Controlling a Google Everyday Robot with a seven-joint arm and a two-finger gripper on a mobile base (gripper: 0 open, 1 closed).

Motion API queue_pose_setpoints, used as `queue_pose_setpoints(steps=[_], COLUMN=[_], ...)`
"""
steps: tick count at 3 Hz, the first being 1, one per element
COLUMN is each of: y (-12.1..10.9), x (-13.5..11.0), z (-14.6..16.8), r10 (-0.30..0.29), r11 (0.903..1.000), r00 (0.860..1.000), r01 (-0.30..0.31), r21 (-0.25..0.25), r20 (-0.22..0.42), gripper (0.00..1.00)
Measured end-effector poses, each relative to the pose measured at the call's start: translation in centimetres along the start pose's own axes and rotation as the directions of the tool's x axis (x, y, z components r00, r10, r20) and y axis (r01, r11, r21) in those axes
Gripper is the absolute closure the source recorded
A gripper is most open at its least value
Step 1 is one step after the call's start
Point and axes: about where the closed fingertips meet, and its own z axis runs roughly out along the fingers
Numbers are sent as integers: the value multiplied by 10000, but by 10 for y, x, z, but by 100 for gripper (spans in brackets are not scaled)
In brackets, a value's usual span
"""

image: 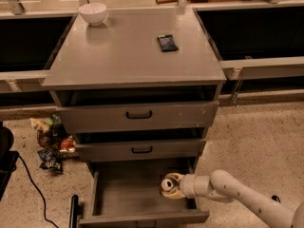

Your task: Pick orange can from bottom drawer and place on counter

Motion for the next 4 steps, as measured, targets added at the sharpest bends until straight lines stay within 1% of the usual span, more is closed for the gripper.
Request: queue_pose_setpoints(steps=[1,2,3,4], y=[9,29,51,54], x=[-25,-72,-117,-123], z=[-13,-48,-89,-98], r10=[-831,-2309,-3626,-3808], r11=[9965,9727,9313,9241], r00=[9959,9684,9244,9173], r01=[833,2322,3642,3818], r21=[-57,-25,89,149], r20=[356,944,1186,1164], gripper=[100,100,100,100])
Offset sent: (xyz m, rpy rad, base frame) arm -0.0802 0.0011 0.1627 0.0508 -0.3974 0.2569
